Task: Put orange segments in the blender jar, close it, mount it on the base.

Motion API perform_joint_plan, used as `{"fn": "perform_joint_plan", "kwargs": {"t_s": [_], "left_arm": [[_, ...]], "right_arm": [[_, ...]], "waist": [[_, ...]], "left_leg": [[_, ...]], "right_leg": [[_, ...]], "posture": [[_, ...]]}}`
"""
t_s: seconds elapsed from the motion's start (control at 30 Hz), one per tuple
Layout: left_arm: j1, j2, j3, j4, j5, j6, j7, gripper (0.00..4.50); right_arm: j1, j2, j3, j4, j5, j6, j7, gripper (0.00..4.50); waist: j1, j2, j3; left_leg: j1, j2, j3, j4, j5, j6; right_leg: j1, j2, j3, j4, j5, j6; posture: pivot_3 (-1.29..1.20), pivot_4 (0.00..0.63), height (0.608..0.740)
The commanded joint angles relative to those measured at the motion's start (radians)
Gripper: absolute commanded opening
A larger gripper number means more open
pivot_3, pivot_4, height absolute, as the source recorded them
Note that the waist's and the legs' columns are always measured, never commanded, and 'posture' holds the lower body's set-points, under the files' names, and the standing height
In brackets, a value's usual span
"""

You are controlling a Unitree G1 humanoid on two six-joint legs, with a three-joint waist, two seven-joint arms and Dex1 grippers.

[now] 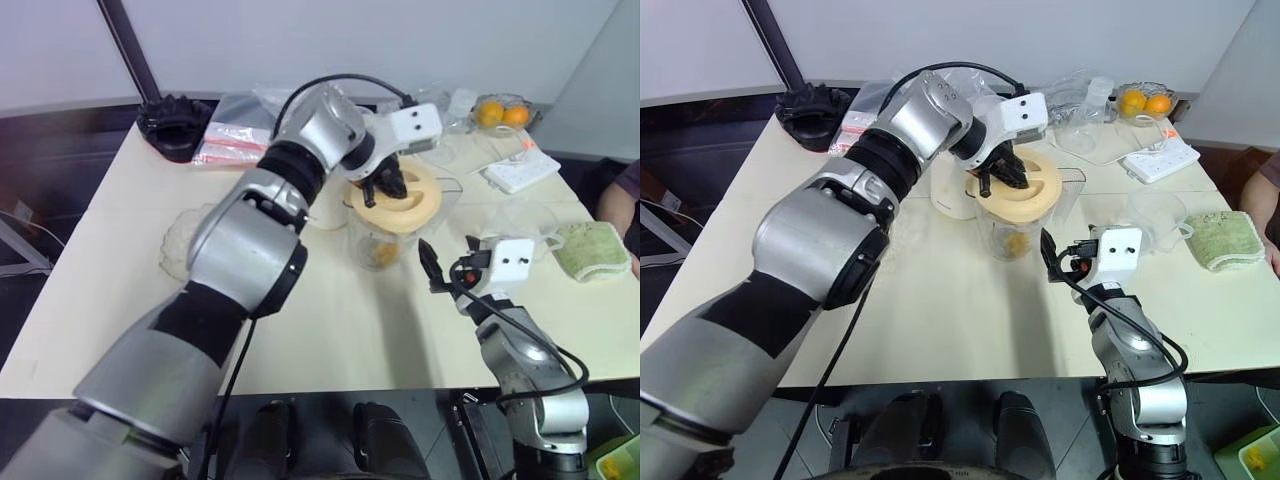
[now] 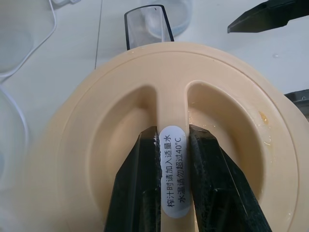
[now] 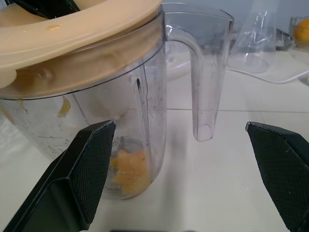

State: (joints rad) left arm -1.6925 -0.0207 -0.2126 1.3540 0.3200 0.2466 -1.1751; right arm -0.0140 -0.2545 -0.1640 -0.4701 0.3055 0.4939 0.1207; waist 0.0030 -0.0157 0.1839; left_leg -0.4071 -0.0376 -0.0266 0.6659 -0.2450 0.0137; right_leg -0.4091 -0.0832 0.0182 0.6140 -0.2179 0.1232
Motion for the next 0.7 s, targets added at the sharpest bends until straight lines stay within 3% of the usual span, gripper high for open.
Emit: {"fn": "perform_joint_plan", "kwargs": {"t_s": [0.03,0.47,0.63,0.7], "left_arm": [[0.037,-0.01,-0.028,0.03,0.042,-0.002,0.012,0.25],[0.054,-0.012,-0.042,0.03,0.064,-0.019,-0.023,0.25],[0.06,-0.016,-0.046,0.029,0.065,-0.019,-0.039,0.25],[0.061,-0.016,-0.046,0.029,0.063,-0.019,-0.06,0.25]], "right_arm": [[-0.098,0.017,-0.011,0.16,-0.047,-0.101,-0.014,4.5],[-0.394,-0.008,-0.034,0.633,-0.129,-0.31,-0.006,4.5],[-0.444,-0.01,-0.037,0.693,-0.122,-0.357,0.021,4.5],[-0.447,-0.008,-0.033,0.677,-0.121,-0.358,0.026,3.97]], "waist": [[-0.001,0.0,0.0],[-0.018,0.0,0.0],[-0.017,0.0,0.0],[-0.018,0.0,0.0]], "left_leg": [[0.0,0.0,0.0,0.0,0.0,0.0],[0.001,0.0,0.0,-0.001,0.0,0.0],[0.001,0.0,0.0,-0.001,0.0,0.0],[0.001,0.0,0.0,-0.001,0.0,0.0]], "right_leg": [[0.0,0.0,0.0,0.0,0.0,0.0],[0.001,0.0,0.0,0.0,0.0,0.0],[0.001,0.0,0.0,0.0,0.0,0.0],[0.001,0.0,0.0,0.0,0.0,0.0]], "posture": [[0.0,0.15,0.74],[0.0,0.15,0.74],[0.0,0.15,0.74],[0.0,0.15,0.74]]}}
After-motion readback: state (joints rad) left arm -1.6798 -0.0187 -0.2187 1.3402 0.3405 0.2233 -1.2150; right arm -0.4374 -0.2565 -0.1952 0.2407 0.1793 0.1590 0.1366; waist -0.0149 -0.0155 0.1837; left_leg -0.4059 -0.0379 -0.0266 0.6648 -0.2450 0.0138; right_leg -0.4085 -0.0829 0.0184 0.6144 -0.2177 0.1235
